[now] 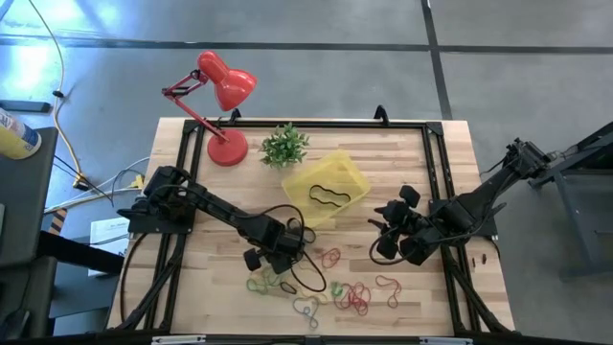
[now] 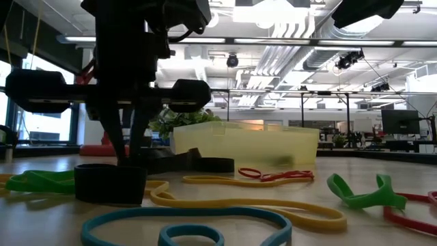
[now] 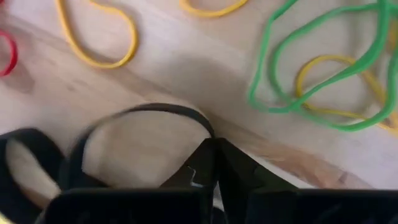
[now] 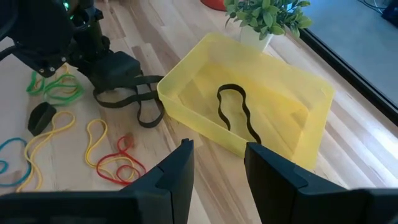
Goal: Pick and place rubber bands into bin
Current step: Put the black rubber band into the transparent yellow bin
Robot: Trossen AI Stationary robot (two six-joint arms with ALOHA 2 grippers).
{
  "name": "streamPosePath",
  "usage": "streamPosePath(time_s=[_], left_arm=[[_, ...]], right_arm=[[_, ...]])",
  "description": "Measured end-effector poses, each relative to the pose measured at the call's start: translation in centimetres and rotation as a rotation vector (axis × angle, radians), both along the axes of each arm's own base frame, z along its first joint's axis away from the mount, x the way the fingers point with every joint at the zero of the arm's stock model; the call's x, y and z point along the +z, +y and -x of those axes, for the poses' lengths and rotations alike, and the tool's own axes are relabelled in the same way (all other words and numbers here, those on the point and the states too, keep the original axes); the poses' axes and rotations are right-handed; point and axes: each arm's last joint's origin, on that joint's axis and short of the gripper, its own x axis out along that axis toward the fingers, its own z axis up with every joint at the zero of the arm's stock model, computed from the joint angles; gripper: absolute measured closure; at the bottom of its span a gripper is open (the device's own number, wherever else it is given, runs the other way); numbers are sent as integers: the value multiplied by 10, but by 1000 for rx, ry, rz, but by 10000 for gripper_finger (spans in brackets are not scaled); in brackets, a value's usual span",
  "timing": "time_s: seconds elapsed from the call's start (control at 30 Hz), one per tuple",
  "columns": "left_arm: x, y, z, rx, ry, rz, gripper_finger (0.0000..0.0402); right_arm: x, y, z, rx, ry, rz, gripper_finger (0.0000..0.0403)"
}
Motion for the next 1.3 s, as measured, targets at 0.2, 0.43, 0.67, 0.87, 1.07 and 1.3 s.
streamPosePath(time_s=[0.2, 0.43, 0.67, 0.87, 1.07, 1.3], left_arm=[[18, -1, -7, -1, 11, -3, 399], [74, -6, -30, -20, -57, 9, 400], [144, 0, -51, -75, -267, -81, 401], [165, 35, -60, 8, -333, -98, 401], [165, 75, -61, 114, -329, -158, 401], [166, 120, -60, 219, -343, -184, 401]], right_arm=[[0, 0, 0, -4, -3, -5, 269], [0, 0, 0, -8, -4, -11, 269], [0, 0, 0, -6, -2, -11, 269], [0, 0, 0, -10, -5, -17, 269], [0, 1, 0, -10, -2, -37, 269], [0, 1, 0, -15, -5, -42, 269]])
